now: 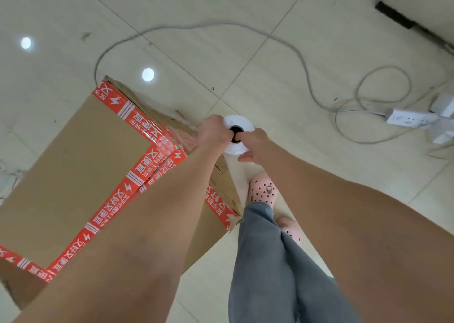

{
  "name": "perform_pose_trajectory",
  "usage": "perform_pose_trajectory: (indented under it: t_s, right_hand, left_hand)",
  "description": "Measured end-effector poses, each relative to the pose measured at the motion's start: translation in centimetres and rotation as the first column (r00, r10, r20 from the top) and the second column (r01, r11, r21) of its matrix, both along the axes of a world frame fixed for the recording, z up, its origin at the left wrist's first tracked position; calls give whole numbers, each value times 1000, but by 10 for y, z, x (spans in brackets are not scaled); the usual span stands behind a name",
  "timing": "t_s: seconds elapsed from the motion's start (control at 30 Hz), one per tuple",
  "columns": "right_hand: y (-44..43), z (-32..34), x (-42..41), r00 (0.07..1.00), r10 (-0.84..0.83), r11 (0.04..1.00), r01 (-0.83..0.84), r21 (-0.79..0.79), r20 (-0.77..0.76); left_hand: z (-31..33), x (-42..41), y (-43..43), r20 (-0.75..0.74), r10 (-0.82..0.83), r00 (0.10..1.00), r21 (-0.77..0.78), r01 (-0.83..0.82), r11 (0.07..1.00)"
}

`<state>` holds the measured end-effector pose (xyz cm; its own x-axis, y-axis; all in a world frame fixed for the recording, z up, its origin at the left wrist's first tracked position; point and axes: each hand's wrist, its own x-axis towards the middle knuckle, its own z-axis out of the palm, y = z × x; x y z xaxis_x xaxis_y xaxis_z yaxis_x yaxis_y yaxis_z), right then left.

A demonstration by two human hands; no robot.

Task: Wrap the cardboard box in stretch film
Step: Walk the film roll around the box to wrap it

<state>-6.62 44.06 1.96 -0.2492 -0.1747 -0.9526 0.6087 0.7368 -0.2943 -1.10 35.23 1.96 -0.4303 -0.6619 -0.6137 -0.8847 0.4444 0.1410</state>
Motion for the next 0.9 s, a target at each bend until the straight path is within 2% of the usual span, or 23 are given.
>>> perform_pose_trajectory:
  t_s: [0.03,0.23,0.3,0.37,0.47,0.53,0.6,0.63,0.67,0.9]
  right_hand:
    - [-4,-2,0,1000,-20,1000,20,-8,11]
    - [-31,-2,-4,965,155,988,-152,29,-212]
    - [-36,-4,-6,920,255,966,-252,51,-298]
    - [-39,-5,-10,833,355,932,-352,89,-424]
    - [-44,-2,-13,779,342,928,-367,61,-526]
    - [-44,-4,-14,865,261,961,-275,31,-429]
    - [-46,-2,-13,967,148,989,-147,21,-206]
    - [-47,-2,-12,981,138,990,-137,16,-136]
    - [-49,-4,-11,977,172,985,-172,16,-129]
    - [-72,-4,-12,851,366,926,-373,56,-377]
  left_hand:
    - [-2,0,-3,0,9,1000,6,-9,1000]
    - [-7,-2,-27,33,22,999,55,-24,998]
    - [-8,-3,-34,32,28,999,54,-30,998]
    - [-9,-5,-39,18,47,999,51,-48,998]
    - [-7,-9,-43,-20,158,987,55,-157,986]
    - [-5,-9,-42,-13,229,973,65,-228,972]
    - [-4,-9,-42,5,232,973,69,-232,970]
    - [-4,-8,-42,10,222,975,73,-222,972]
    - [-4,-6,-43,10,218,976,75,-218,973]
    - [-6,-1,-58,14,261,965,105,-261,960]
